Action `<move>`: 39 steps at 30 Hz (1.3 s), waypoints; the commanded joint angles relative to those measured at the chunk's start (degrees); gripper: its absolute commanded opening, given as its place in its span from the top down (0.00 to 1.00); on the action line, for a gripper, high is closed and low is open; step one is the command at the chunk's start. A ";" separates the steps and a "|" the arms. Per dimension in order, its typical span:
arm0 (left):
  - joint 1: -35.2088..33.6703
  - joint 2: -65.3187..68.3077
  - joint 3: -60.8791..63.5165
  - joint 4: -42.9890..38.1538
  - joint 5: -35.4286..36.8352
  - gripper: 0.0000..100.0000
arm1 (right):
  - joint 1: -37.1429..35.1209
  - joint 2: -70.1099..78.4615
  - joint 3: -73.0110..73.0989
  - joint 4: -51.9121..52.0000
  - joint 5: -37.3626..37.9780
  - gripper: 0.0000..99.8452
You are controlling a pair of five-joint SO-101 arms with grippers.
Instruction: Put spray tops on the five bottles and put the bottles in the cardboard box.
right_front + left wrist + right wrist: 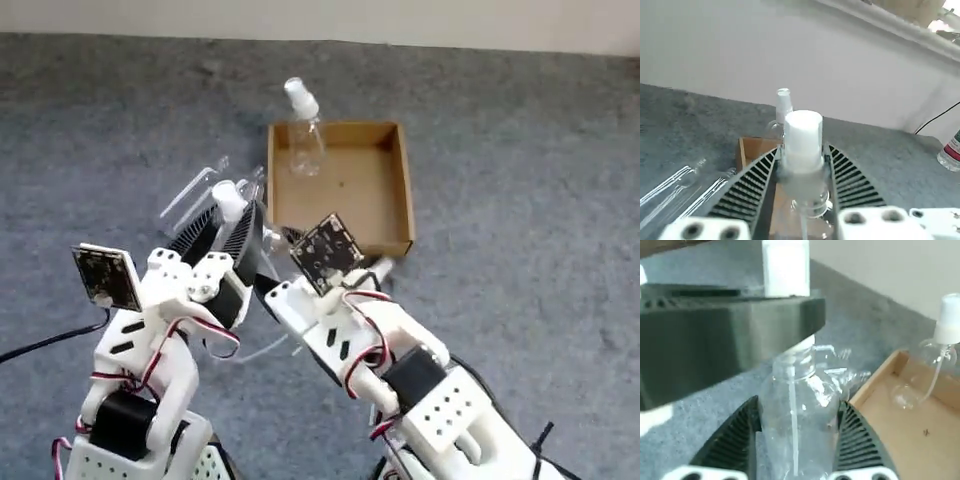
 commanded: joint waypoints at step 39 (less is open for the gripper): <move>3.03 -0.22 -17.80 8.62 -6.59 0.83 | 3.82 -5.93 4.97 -1.89 0.00 1.00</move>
